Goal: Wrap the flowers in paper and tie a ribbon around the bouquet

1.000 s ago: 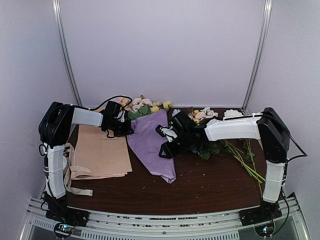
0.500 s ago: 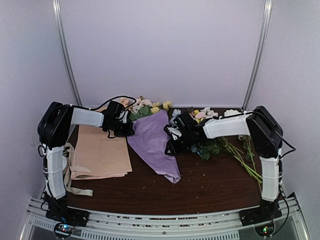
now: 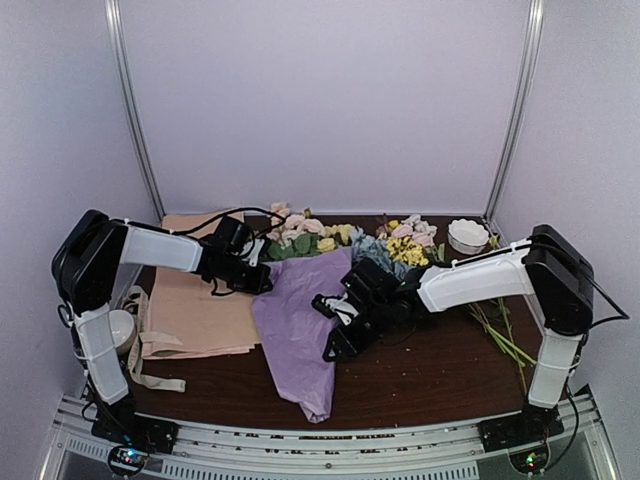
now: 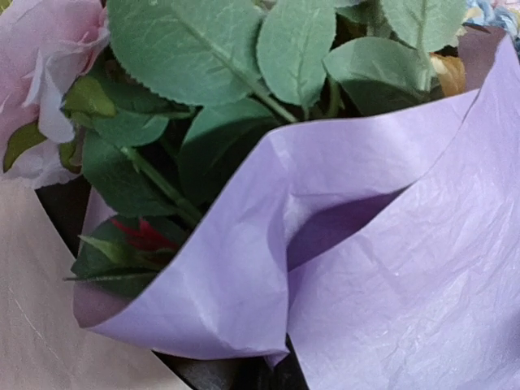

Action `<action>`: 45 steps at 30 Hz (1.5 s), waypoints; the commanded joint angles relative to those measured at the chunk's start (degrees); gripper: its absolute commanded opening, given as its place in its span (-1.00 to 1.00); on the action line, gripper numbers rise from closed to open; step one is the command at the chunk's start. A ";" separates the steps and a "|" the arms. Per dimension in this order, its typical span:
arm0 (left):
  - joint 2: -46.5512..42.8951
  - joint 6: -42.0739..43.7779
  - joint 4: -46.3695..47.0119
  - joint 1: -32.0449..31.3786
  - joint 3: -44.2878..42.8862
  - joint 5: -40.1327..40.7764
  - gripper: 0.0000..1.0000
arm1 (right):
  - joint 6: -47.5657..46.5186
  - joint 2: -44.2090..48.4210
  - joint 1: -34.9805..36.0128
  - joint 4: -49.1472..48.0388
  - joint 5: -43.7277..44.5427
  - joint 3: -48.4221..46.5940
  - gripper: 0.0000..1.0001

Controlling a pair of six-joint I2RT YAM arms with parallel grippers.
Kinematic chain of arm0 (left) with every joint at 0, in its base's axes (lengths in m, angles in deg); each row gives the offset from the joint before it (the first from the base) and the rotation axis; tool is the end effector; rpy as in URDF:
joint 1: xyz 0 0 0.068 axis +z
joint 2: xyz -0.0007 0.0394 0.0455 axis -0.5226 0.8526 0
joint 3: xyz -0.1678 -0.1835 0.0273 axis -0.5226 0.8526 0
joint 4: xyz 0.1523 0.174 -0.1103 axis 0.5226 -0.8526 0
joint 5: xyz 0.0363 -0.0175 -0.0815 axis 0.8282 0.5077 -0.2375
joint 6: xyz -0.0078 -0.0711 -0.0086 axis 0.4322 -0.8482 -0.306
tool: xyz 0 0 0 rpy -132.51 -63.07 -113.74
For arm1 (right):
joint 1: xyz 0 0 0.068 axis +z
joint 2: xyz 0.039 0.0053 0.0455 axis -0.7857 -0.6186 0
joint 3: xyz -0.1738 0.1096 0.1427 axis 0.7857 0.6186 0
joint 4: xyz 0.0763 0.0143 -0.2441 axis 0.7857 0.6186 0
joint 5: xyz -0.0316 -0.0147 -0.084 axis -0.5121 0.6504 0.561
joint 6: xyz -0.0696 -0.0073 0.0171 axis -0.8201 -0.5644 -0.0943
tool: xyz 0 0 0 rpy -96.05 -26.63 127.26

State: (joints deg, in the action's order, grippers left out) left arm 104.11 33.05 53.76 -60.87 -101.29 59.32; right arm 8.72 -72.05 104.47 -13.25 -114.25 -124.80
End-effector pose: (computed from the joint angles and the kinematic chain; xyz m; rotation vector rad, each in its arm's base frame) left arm 0.3422 -0.2070 0.1123 0.2593 2.5651 -0.6263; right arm 0.2050 0.3193 0.1162 -1.0777 2.5753 1.0815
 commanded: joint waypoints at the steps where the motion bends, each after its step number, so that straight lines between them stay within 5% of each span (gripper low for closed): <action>1: -3.55 0.60 5.48 -2.02 2.80 -2.21 -1.00 | -5.06 6.53 -2.48 8.89 5.99 -0.50 -0.32; 6: -3.52 -1.83 8.42 -2.78 4.28 -3.15 -1.00 | -7.37 8.41 -4.03 11.85 13.53 -5.73 -0.31; 15: -2.88 -1.02 6.82 -2.75 3.33 -2.01 -1.00 | -5.48 -0.43 -4.05 9.78 10.54 -17.54 -0.27; 19: -2.47 -1.86 8.48 -2.78 4.09 -2.79 -1.00 | -6.77 -2.61 -2.68 0.73 5.03 -17.64 -0.34; 25: -1.81 -2.11 5.11 -2.73 1.83 -1.34 -1.00 | -6.06 -18.38 -2.30 14.44 9.48 -32.56 -0.45; 28: -1.75 -0.63 -1.86 -2.73 -1.28 1.21 -0.83 | -6.14 -22.17 -2.32 17.59 9.80 -35.62 -0.45; 33: -4.47 1.17 -11.51 -2.76 -5.57 5.29 0.04 | -5.03 -24.21 -2.30 17.80 8.89 -35.95 -0.46; 39: -19.40 1.47 -23.86 -2.79 -4.41 10.86 0.71 | -4.35 -25.19 -2.22 17.39 8.64 -35.52 -0.47; 45: -35.68 -11.26 -46.15 -2.62 5.68 22.24 0.57 | -3.86 -24.82 -2.11 15.17 6.73 -34.35 -0.47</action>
State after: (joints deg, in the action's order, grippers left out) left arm 75.41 30.10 26.68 -63.45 -102.01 71.69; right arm 3.69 -94.87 102.09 0.35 -106.73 -160.53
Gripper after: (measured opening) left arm 0.821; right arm 0.265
